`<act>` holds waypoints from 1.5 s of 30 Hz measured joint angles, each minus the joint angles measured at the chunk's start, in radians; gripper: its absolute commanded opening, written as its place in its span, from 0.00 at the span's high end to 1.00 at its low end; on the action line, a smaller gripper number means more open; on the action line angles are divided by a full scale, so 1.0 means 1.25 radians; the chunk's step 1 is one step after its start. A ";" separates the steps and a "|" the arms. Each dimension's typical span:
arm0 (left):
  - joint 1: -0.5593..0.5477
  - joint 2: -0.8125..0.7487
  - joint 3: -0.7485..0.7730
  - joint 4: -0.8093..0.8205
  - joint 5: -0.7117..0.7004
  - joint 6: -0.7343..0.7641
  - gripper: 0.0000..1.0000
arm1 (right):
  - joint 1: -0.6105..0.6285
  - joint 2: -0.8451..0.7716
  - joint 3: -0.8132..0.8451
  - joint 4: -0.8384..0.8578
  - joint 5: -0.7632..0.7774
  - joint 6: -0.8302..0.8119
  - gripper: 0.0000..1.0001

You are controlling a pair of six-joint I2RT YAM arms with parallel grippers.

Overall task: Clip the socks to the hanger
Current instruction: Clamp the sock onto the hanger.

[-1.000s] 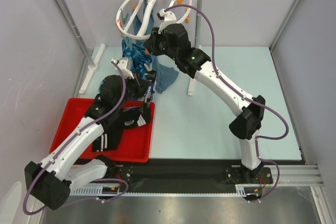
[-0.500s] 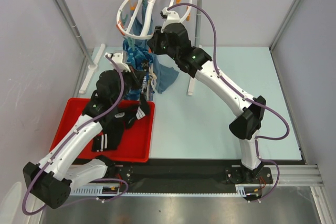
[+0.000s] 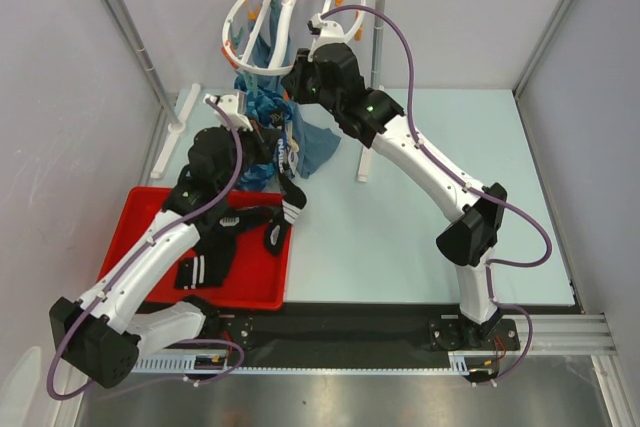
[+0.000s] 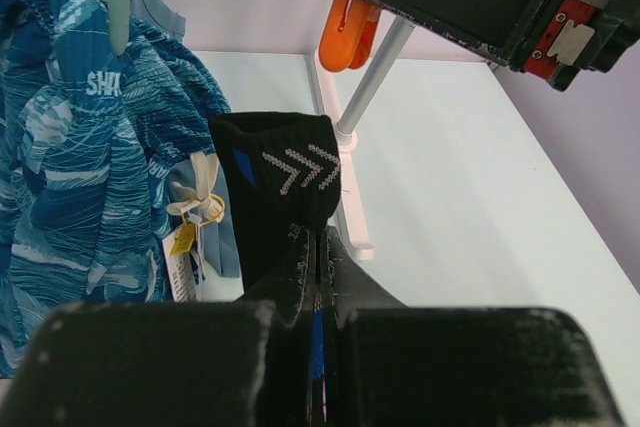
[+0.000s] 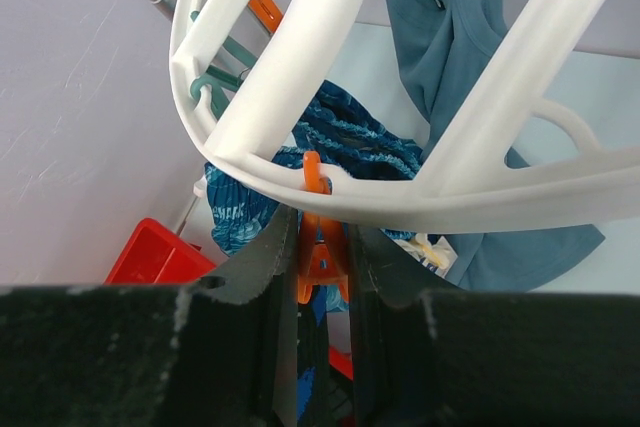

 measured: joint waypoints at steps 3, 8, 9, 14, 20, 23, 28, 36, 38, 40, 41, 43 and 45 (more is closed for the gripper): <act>0.001 0.005 0.001 0.003 0.009 0.000 1.00 | 0.000 0.000 0.000 -0.001 0.000 0.003 1.00; 0.001 0.014 0.004 0.011 0.021 0.000 1.00 | 0.000 0.000 0.000 -0.003 0.000 0.003 1.00; 0.001 0.016 0.004 0.013 0.022 0.000 1.00 | 0.000 0.000 0.000 -0.003 0.000 0.003 1.00; 0.002 0.028 0.004 0.026 0.043 -0.001 1.00 | 0.000 0.000 0.000 -0.005 0.000 0.003 1.00; 0.002 0.038 0.013 0.033 0.056 -0.002 1.00 | 0.000 0.000 0.000 -0.005 0.000 0.003 1.00; 0.002 0.041 0.024 0.034 0.058 -0.002 1.00 | 0.000 0.000 0.000 -0.005 0.000 0.003 1.00; 0.002 0.047 0.036 0.040 0.058 -0.002 1.00 | 0.000 0.000 0.000 -0.006 0.000 0.003 1.00; 0.002 0.069 0.051 0.045 0.058 -0.002 1.00 | 0.002 0.000 0.000 -0.006 0.000 0.003 1.00; 0.002 0.074 0.056 0.046 0.058 -0.002 1.00 | 0.003 0.000 0.000 -0.006 0.000 0.003 1.00; 0.002 0.077 0.063 0.046 0.058 -0.003 1.00 | 0.003 0.000 0.000 -0.006 0.000 0.003 1.00; 0.002 0.078 0.067 0.045 0.058 -0.003 1.00 | 0.003 0.000 0.000 -0.006 0.000 0.003 1.00; 0.002 0.078 0.073 0.046 0.058 -0.003 1.00 | 0.003 0.000 0.000 -0.006 0.000 0.003 1.00; 0.002 0.079 0.078 0.046 0.058 -0.003 1.00 | 0.003 0.000 0.000 -0.006 0.000 0.003 1.00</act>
